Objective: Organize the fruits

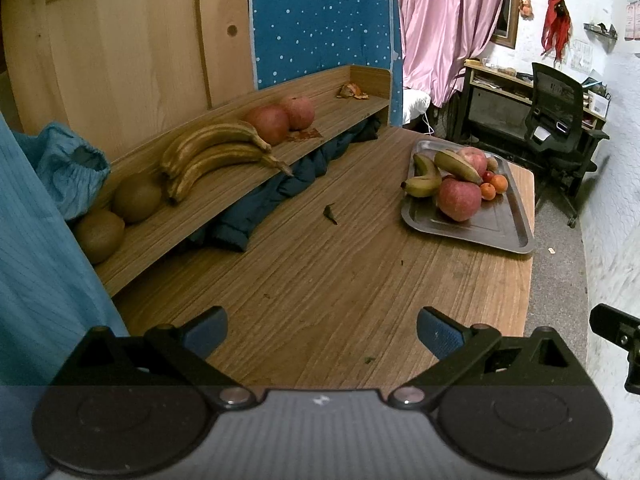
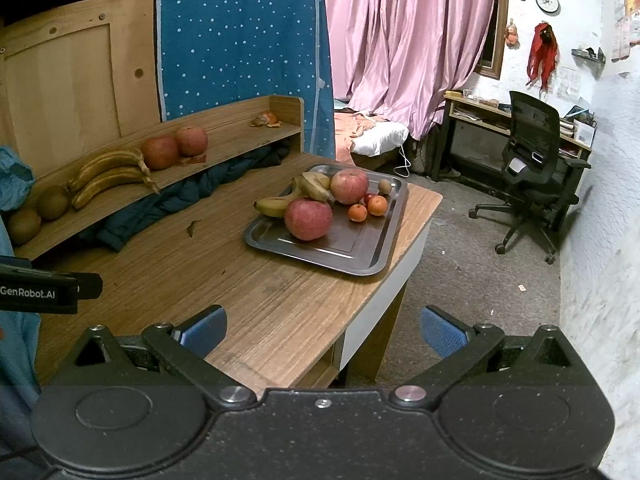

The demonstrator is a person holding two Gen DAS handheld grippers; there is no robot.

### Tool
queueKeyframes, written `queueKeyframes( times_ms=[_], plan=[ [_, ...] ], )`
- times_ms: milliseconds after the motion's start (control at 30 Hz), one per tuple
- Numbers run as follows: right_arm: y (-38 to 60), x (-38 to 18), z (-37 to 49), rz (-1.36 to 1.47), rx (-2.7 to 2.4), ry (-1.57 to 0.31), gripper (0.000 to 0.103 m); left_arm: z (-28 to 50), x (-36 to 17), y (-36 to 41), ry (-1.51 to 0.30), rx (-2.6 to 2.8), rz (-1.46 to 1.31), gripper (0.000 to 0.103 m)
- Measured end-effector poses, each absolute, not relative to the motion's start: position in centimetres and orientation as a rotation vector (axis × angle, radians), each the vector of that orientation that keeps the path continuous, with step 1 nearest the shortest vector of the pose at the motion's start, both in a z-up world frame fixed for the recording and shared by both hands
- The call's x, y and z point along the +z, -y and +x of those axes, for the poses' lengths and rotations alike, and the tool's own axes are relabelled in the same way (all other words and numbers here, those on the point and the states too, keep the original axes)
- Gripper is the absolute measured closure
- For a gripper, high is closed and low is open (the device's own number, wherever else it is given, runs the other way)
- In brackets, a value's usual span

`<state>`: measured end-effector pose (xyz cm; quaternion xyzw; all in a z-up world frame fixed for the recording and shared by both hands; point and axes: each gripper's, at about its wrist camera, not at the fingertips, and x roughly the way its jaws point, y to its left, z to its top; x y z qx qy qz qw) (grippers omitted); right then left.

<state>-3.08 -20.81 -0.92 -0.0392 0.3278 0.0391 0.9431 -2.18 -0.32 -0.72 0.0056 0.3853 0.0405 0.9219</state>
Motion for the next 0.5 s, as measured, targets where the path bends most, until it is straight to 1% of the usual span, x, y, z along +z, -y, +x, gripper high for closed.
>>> queueKeyframes(
  times_ms=[500],
  plan=[
    [21.11, -1.02, -3.27, -0.076, 0.069, -0.669, 0.001, -2.71, -0.72, 0.60, -0.792, 0.074, 0.017, 0.000]
  ],
)
